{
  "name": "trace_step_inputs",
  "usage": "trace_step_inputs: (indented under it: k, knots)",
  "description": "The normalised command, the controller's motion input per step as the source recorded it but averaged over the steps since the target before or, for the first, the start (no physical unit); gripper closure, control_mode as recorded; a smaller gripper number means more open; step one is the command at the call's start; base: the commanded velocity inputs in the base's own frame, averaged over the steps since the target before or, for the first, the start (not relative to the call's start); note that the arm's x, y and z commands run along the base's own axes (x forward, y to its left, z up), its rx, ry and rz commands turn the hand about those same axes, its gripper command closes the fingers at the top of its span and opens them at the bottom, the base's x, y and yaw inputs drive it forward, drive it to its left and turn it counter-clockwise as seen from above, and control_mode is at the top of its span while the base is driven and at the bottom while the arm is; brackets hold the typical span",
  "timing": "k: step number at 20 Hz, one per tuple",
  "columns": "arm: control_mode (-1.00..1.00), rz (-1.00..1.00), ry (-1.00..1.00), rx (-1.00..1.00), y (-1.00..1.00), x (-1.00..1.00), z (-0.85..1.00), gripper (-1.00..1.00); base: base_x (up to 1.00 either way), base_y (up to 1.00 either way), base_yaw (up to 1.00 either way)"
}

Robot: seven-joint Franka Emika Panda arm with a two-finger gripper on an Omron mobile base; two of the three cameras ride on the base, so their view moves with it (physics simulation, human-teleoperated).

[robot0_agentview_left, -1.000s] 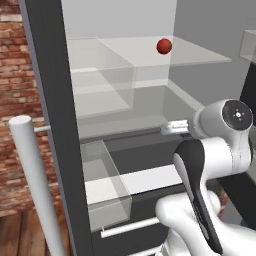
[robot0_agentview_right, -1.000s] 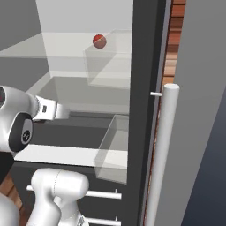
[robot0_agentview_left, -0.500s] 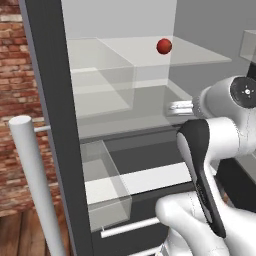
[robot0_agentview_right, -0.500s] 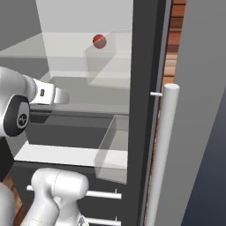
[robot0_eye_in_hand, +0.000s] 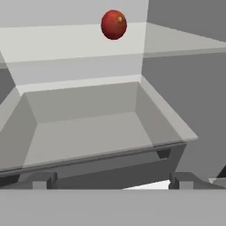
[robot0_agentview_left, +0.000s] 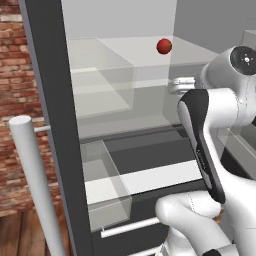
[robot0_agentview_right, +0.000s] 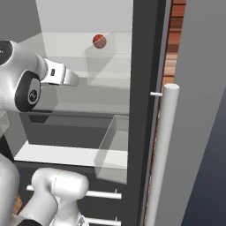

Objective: Place one onion and one chicken drumstick in each tupperware on the nearby counter, to pack two identical lunches.

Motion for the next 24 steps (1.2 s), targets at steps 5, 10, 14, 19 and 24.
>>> trace_step_inputs:
  k: [5, 10, 14, 19, 24]
  knots:
    - [-1.0, -0.01, -0.11, 0.0, -0.19, 0.38, 0.11, -1.0, 0.0, 0.0, 0.0]
    - [-1.0, -0.01, -0.05, 0.0, -0.05, 0.36, 0.11, -1.0, 0.0, 0.0, 0.0]
    - [-1.0, -0.03, 0.0, 0.0, 0.0, 0.46, 0.14, -1.0, 0.0, 0.0, 0.0]
    - [-1.0, -0.03, 0.0, 0.0, -0.02, 0.48, 0.26, -1.0, 0.0, 0.0, 0.0]
    - [-1.0, 0.0, -0.03, 0.0, -0.02, 0.56, 0.13, -1.0, 0.0, 0.0, 0.0]
